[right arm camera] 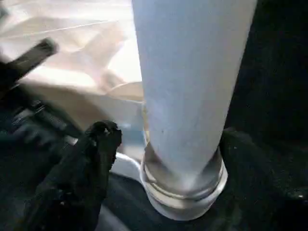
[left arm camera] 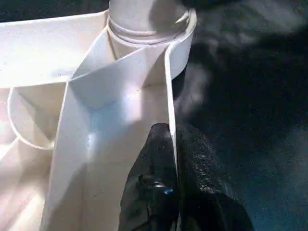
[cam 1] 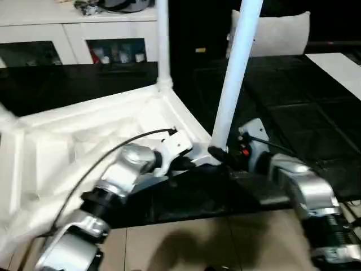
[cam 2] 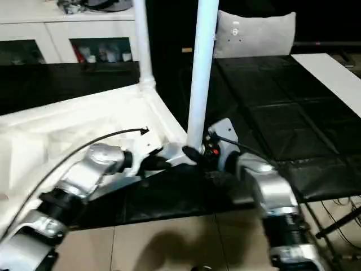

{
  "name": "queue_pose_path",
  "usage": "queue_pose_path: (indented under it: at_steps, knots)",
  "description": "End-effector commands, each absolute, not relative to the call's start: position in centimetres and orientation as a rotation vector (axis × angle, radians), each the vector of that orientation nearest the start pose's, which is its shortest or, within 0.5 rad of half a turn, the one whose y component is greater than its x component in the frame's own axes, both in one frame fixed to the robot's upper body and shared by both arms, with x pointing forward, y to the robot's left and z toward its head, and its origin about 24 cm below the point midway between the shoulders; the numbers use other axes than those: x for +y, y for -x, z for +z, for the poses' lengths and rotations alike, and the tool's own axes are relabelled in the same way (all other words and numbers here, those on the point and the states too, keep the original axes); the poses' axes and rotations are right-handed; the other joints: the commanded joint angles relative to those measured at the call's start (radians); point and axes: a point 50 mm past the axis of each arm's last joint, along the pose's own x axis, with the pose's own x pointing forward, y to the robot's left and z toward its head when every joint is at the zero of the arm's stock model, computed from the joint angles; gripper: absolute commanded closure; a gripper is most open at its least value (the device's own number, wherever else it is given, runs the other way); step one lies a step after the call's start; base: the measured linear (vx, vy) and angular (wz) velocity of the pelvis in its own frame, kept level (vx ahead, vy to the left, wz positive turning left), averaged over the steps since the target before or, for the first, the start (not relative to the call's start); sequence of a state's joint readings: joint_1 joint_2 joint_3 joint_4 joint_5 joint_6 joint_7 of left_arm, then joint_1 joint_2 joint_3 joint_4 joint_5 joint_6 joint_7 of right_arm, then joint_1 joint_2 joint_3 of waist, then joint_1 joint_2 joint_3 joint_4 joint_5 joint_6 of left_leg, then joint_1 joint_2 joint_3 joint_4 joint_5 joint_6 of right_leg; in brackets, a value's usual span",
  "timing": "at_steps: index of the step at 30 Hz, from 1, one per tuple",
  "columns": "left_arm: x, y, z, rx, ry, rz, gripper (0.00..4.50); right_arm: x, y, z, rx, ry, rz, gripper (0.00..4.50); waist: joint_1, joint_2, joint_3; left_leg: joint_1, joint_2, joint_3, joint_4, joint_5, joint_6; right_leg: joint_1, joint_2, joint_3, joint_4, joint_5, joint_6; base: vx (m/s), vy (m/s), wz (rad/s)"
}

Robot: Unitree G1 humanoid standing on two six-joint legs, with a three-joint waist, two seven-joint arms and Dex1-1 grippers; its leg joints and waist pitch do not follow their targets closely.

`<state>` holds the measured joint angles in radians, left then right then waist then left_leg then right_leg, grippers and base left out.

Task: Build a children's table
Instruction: Rotate leg to tighten

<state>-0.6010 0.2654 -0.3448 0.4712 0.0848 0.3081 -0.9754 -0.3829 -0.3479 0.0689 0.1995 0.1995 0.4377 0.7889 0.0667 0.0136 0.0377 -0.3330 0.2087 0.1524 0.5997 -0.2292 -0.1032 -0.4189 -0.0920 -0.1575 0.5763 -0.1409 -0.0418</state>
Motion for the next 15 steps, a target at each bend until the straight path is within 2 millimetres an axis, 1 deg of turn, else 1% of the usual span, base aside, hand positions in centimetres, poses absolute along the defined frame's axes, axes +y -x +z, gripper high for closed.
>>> queue_pose_path:
  at_steps: [1, 2, 4, 6, 7, 8, 9, 10, 12, 13, 15]
  knots:
    - [8.4, -31.7, 6.5, 0.398, -0.491, -1.314, 4.50, -15.6, -30.0, 7.6, 0.305, 0.110, 0.937, 0.48, 0.007, -0.007, -0.065, -0.017, 0.010, 0.007, -0.062, -0.075, 0.107, 0.081, -0.056, 0.056, -0.076, -0.347, -0.084, 0.000, 0.000, 0.00]
    - [8.9, -31.4, 6.4, 0.403, -0.517, -1.381, 4.50, -16.1, -29.6, 7.7, 0.322, 0.150, 1.004, 0.48, 0.013, -0.009, -0.064, -0.016, 0.014, 0.008, -0.063, -0.070, 0.107, 0.079, -0.057, 0.060, -0.073, -0.344, -0.084, 0.000, 0.000, 0.00]
    - [9.5, -31.2, 6.4, 0.413, -0.560, -1.445, 4.50, -16.6, -29.0, 7.9, 0.343, 0.165, 1.104, 0.48, 0.025, -0.008, -0.065, -0.012, 0.017, 0.009, -0.063, -0.070, 0.113, 0.077, -0.057, 0.062, -0.071, -0.335, -0.087, 0.000, 0.000, 0.00]
    - [9.9, -31.1, 6.3, 0.430, -0.580, -1.489, 4.50, -17.0, -28.7, 8.0, 0.351, 0.177, 1.162, 0.48, 0.031, -0.009, -0.066, -0.013, 0.020, 0.009, -0.064, -0.067, 0.113, 0.078, -0.060, 0.063, -0.066, -0.313, -0.100, 0.000, 0.000, 0.00]
    - [10.0, -30.8, 6.4, 0.434, -0.576, -1.536, 4.50, -17.2, -28.6, 8.0, 0.354, 0.188, 1.189, 0.66, 0.035, -0.009, -0.066, -0.014, 0.020, 0.009, -0.064, -0.065, 0.110, 0.078, -0.061, 0.063, -0.065, -0.311, -0.104, 0.000, 0.000, 0.00]
    - [10.1, -30.6, 6.5, 0.436, -0.567, -1.562, 4.50, -17.3, -28.5, 8.1, 0.353, 0.195, 1.207, 0.66, 0.035, -0.008, -0.066, -0.013, 0.020, 0.009, -0.064, -0.062, 0.108, 0.078, -0.061, 0.064, -0.064, -0.310, -0.108, 0.000, 0.000, 0.00]
    - [10.1, -30.6, 6.5, 0.437, -0.564, -1.568, 4.50, -17.3, -28.5, 8.1, 0.352, 0.197, 1.211, 0.76, 0.038, -0.007, -0.066, -0.014, 0.021, 0.009, -0.064, -0.063, 0.103, 0.078, -0.062, 0.064, -0.064, -0.309, -0.112, 0.000, 0.000, 0.00]
    - [10.4, -30.3, 6.5, 0.451, -0.574, -1.611, 4.50, -17.4, -28.3, 8.0, 0.363, 0.190, 1.248, 0.87, 0.039, -0.010, -0.066, -0.014, 0.021, 0.010, -0.064, -0.063, 0.100, 0.079, -0.062, 0.064, -0.063, -0.307, -0.115, 0.000, 0.000, 0.00]
    - [10.7, -30.1, 6.4, 0.470, -0.600, -1.651, 4.50, -17.5, -28.0, 8.0, 0.377, 0.178, 1.293, 1.08, 0.044, -0.008, -0.065, -0.013, 0.022, 0.010, -0.065, -0.066, 0.101, 0.078, -0.061, 0.065, -0.061, -0.306, -0.120, 0.000, 0.000, 0.00]
    - [10.8, -30.0, 6.5, 0.477, -0.614, -1.670, 4.50, -17.5, -27.9, 8.0, 0.385, 0.170, 1.317, 1.17, 0.046, -0.010, -0.066, -0.014, 0.022, 0.010, -0.064, -0.069, 0.101, 0.080, -0.061, 0.065, -0.061, -0.306, -0.120, 0.000, 0.000, 0.00]
    - [10.9, -30.0, 6.5, 0.478, -0.618, -1.678, 4.50, -17.4, -27.7, 8.0, 0.396, 0.152, 1.335, 1.24, 0.046, -0.010, -0.065, -0.015, 0.022, 0.010, -0.065, -0.074, 0.099, 0.079, -0.061, 0.063, -0.063, -0.322, -0.114, 0.000, 0.000, 0.00]
